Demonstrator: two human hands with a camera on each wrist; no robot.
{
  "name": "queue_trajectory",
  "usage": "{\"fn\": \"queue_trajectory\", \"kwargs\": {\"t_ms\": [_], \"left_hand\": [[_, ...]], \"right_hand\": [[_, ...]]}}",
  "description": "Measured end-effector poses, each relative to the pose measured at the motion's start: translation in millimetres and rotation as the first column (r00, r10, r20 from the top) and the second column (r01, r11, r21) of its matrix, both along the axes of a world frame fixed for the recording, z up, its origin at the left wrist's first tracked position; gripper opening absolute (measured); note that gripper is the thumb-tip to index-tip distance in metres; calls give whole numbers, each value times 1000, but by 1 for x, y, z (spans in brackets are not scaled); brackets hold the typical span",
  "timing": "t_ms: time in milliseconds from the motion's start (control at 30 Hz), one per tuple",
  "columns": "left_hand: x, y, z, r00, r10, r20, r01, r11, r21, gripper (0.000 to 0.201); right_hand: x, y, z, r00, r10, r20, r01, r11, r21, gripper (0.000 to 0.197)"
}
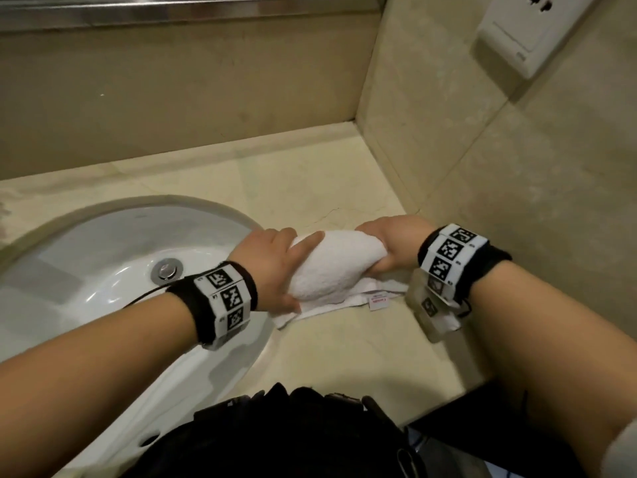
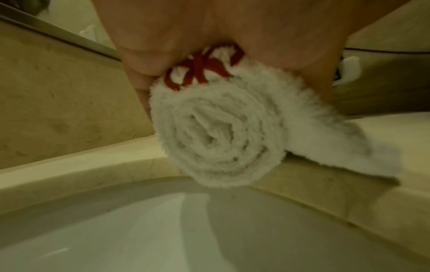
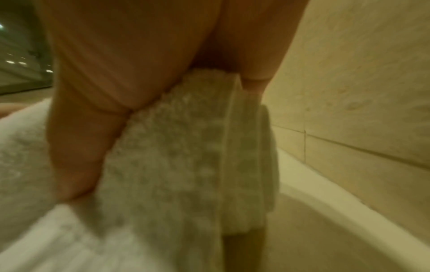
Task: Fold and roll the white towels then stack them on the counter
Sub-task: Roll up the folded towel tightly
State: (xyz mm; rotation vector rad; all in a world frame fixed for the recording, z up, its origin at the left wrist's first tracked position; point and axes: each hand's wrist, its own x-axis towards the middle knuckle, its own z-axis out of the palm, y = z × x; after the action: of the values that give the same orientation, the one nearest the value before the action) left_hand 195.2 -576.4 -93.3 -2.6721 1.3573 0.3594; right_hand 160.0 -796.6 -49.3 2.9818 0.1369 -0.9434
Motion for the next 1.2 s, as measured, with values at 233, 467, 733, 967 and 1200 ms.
{"fn": "queue_trajectory", "kwargs": {"t_ms": [233, 467, 733, 967, 1200], "left_hand": [[26, -10, 13, 958, 70, -278, -72, 997, 5, 85], [-5, 16, 8, 991, -17, -133, 2, 994, -108, 95], [-30, -1, 6, 989, 88, 116, -92, 995, 34, 91], [-68, 14, 12, 968, 247, 37, -248, 969, 20, 78], [-116, 68, 22, 924, 382, 28, -383, 924, 20, 73]], "right_hand": [[-44, -20, -33, 965, -212, 155, 183, 966, 181, 100], [-50, -30, -37, 959, -283, 7, 267, 913, 308, 75], [-78, -17, -40, 884, -452, 119, 348, 806, 478, 112], [-116, -5, -55, 882, -362, 302, 198, 866, 460, 91], [-113, 32, -41, 946, -226, 231, 89, 869, 488, 68]]}}
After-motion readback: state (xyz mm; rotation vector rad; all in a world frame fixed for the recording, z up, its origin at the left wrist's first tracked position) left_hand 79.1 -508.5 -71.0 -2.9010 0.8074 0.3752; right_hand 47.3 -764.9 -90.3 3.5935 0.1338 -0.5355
